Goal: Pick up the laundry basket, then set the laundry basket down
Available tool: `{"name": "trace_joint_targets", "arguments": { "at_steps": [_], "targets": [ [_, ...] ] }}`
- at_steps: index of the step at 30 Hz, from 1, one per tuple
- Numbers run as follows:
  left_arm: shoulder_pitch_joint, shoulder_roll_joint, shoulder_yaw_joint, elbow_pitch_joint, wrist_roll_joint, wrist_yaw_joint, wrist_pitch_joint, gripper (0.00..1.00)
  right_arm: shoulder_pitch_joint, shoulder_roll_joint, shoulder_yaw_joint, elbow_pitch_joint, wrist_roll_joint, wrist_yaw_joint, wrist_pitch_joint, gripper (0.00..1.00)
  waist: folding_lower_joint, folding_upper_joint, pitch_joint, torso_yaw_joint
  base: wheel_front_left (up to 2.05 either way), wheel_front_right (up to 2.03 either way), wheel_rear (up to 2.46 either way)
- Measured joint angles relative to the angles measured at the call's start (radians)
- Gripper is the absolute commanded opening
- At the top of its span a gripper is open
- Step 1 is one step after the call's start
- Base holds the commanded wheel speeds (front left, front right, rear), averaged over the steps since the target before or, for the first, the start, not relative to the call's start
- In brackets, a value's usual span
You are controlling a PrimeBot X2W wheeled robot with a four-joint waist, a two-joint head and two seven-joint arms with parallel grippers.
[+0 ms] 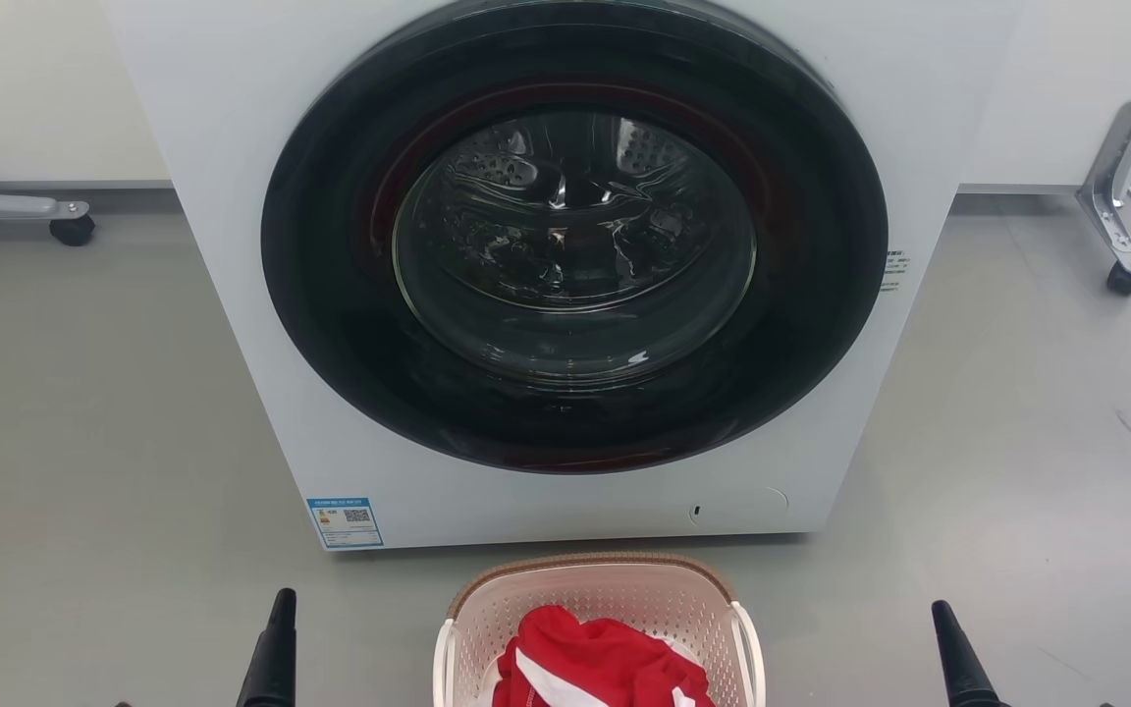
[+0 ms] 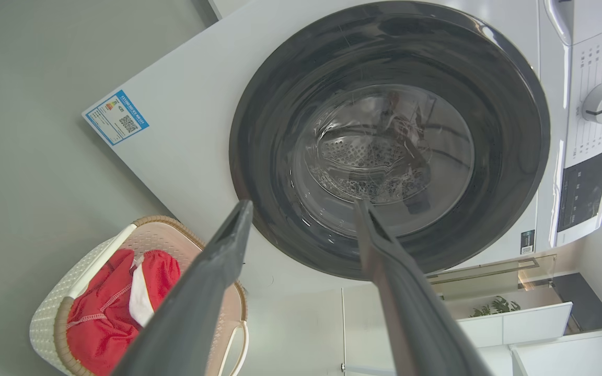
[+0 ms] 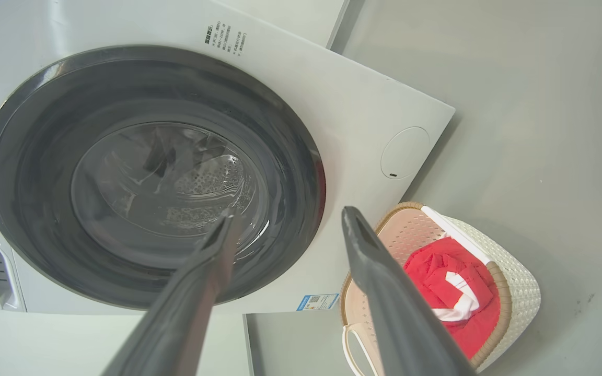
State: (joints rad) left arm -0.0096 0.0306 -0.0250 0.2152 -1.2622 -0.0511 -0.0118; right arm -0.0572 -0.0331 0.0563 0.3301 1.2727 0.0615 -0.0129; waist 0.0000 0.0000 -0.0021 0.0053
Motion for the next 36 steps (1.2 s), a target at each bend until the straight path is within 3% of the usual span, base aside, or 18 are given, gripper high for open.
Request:
{"name": "trace_joint_targets", "arguments": {
  "at_steps": [25,36],
  "targets": [
    [0.019,0.054,-0.118,-0.061,0.471,0.069,-0.089,1.0,-0.017,-0.03,0.139,-0.023,-0.365,-0.052,-0.09,1.0,0.0,0.0,0.002,0.003,0.0,0.0,0.0],
    [0.036,0.055,-0.152,-0.086,0.61,0.092,-0.128,1.0,-0.02,-0.032,0.181,-0.033,-0.5,-0.063,-0.126,1.0,0.0,0.0,0.002,0.005,0.0,0.0,0.0]
  ]
}}
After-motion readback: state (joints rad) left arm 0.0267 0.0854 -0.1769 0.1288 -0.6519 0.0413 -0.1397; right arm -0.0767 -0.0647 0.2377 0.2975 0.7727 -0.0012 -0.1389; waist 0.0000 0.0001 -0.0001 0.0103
